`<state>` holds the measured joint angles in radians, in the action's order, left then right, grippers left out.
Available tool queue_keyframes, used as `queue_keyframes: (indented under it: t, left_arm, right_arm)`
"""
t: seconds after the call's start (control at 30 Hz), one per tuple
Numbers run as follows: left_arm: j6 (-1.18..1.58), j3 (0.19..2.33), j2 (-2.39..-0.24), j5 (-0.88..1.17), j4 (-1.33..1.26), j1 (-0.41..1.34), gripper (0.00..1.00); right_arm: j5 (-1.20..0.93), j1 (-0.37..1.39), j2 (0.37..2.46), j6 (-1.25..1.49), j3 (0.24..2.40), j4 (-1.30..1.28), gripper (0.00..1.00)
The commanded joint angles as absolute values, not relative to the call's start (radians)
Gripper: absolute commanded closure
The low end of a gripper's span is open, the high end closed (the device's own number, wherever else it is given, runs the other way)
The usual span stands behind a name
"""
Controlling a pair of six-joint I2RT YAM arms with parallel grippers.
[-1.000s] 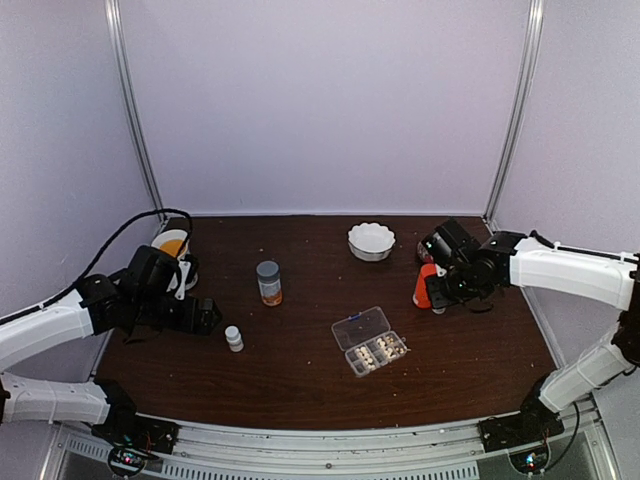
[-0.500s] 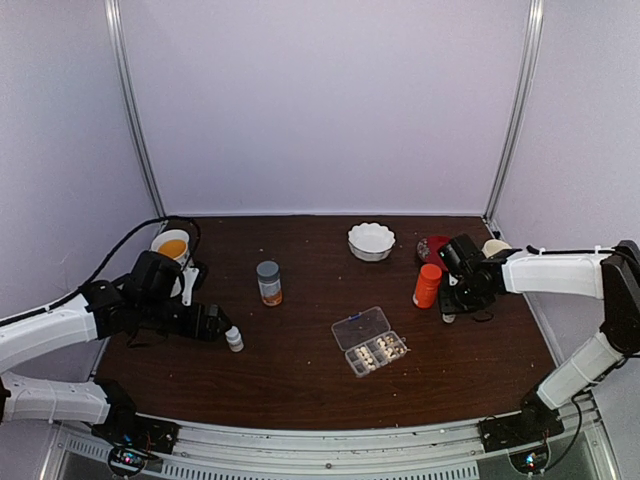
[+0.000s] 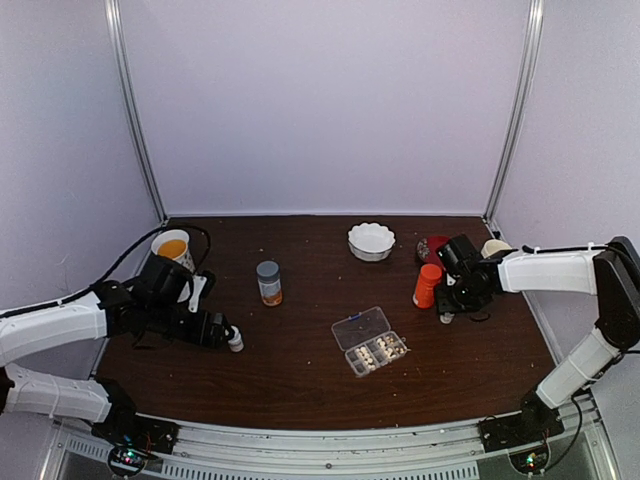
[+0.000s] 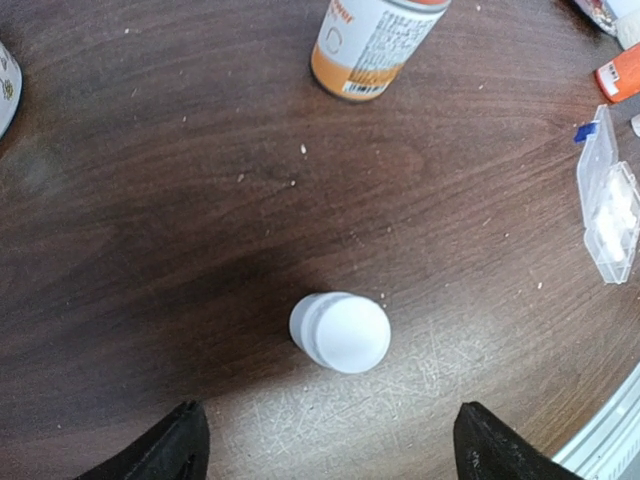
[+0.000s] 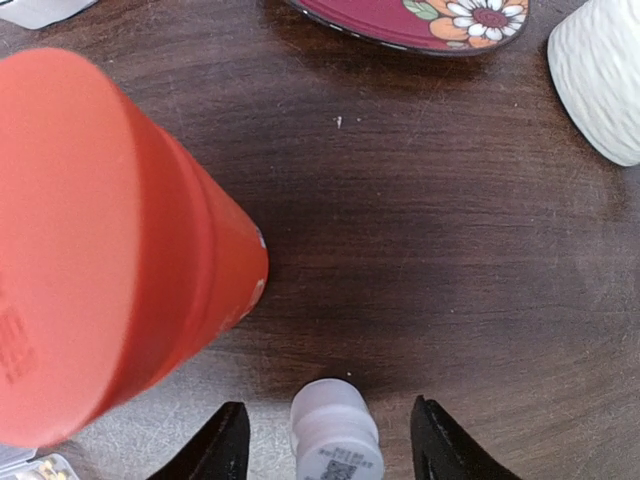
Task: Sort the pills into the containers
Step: Place the pill bottle at the center of the board, then pick up the pill bottle from the center of the board.
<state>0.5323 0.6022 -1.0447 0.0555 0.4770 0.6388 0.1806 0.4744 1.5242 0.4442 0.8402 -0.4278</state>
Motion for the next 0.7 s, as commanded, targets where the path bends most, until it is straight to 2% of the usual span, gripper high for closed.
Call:
queue_keyframes:
  t: [0.0,0.33,0.5,0.67]
  left_arm:
    - [0.525,0.640,-1.068,-0.020,0.500,0.662,0.14]
    - [0.547,0.729,-1.211,-0.183,0.549,0.766,0.18]
    - [0.572,0.768,-1.290,-0.214,0.552,0.781,0.29]
    - [0.575,0.789,-1.333,-0.211,0.550,0.781,0.36]
  right_arm:
    - [0.211,0.471,1.433,0.417,0.863,-0.475,0.41]
    - [0.205,0.506,1.292,0.387,0.840,-0.521,0.40]
    - [0.208,0.537,1.248,0.379,0.839,-0.518,0.39]
    - [0.210,0.551,1.227,0.376,0.843,-0.519,0.37]
